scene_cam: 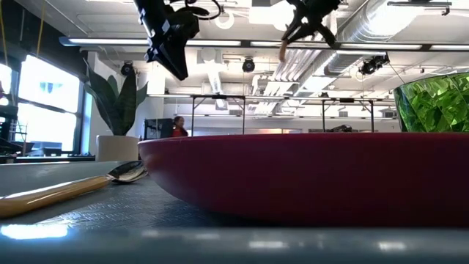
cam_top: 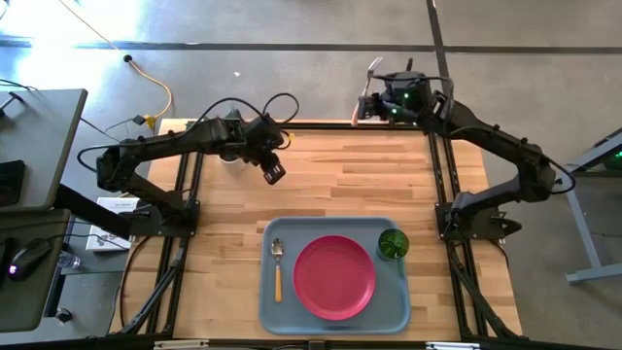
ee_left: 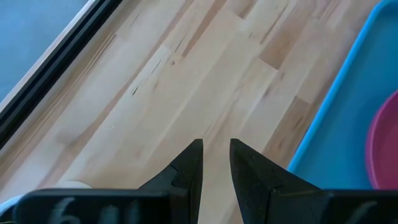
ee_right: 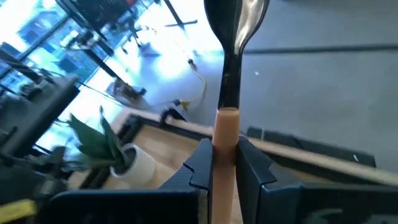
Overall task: Pick and place plate/cup/fork/spoon on tray
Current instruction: Put the yellow fork on the blue tray
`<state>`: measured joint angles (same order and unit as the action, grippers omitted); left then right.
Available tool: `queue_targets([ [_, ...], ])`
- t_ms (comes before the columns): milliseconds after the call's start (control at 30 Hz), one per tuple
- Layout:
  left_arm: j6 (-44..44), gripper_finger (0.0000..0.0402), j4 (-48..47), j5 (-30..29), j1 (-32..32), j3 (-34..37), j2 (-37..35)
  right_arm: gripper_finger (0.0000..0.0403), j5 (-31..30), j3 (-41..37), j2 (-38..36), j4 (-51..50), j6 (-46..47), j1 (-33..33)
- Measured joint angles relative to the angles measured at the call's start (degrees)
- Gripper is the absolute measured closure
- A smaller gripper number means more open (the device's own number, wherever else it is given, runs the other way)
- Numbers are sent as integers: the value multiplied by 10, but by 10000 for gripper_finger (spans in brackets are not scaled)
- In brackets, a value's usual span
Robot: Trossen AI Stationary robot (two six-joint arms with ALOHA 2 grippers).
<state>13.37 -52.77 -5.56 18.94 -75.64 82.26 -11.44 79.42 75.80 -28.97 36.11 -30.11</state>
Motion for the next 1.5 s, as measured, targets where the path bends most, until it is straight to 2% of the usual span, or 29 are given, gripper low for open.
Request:
queue_targets([
  [233, 0, 332, 0, 0, 11, 0, 0, 384, 5, 93, 64, -51, -26, 6],
  [533, 1, 332, 0, 0, 14, 0, 0, 384, -2, 171, 179, -153, 15, 32],
  [900, 0, 332, 0, 0, 14, 0, 0, 384, 36, 174, 270, -221, 107, 69],
  [1133, 0, 332, 0, 0, 14, 0, 0, 384, 51, 174, 317, -227, 155, 95],
  [1500, 0, 332, 0, 0, 14, 0, 0, 384, 87, 174, 383, -231, 177, 112],
])
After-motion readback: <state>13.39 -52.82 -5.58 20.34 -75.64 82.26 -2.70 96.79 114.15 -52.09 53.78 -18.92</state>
